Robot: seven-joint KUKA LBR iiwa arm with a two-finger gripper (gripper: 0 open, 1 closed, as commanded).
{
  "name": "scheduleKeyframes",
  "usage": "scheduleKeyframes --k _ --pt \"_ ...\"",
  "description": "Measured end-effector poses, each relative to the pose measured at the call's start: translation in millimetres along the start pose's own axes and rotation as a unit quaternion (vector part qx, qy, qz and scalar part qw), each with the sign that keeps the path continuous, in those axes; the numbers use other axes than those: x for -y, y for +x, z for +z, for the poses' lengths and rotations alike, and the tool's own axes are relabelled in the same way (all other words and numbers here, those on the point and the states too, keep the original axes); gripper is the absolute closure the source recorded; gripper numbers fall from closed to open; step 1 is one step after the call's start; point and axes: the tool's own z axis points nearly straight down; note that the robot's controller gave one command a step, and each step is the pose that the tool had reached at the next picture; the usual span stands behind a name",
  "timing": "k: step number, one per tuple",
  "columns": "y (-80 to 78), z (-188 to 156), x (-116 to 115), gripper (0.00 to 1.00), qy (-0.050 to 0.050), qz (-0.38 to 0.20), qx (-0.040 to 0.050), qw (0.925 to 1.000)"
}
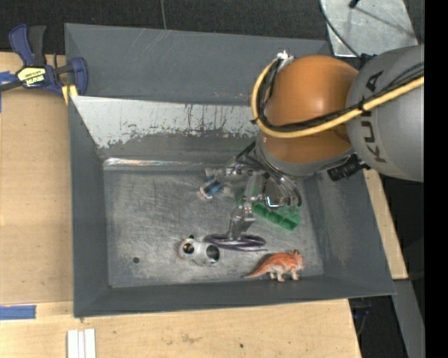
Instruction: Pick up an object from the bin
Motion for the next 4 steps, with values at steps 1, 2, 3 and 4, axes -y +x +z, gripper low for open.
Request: scheduleKeyframes --k 1,2,3,4 --pt "-1.6 -4.3 0.1 0.0 -0.001 0.001 0.0042 1.0" --pt "-1.7 24.5 -14.3 0.0 0.0 -0.035 0.007 0.9994" --pt "13.6 79.5 -1.9 0.0 0.0 -0.115 0.0058 0.9934" --pt "30.7 97.5 -8.6 1.0 0.0 -0.139 0.0035 0.9903"
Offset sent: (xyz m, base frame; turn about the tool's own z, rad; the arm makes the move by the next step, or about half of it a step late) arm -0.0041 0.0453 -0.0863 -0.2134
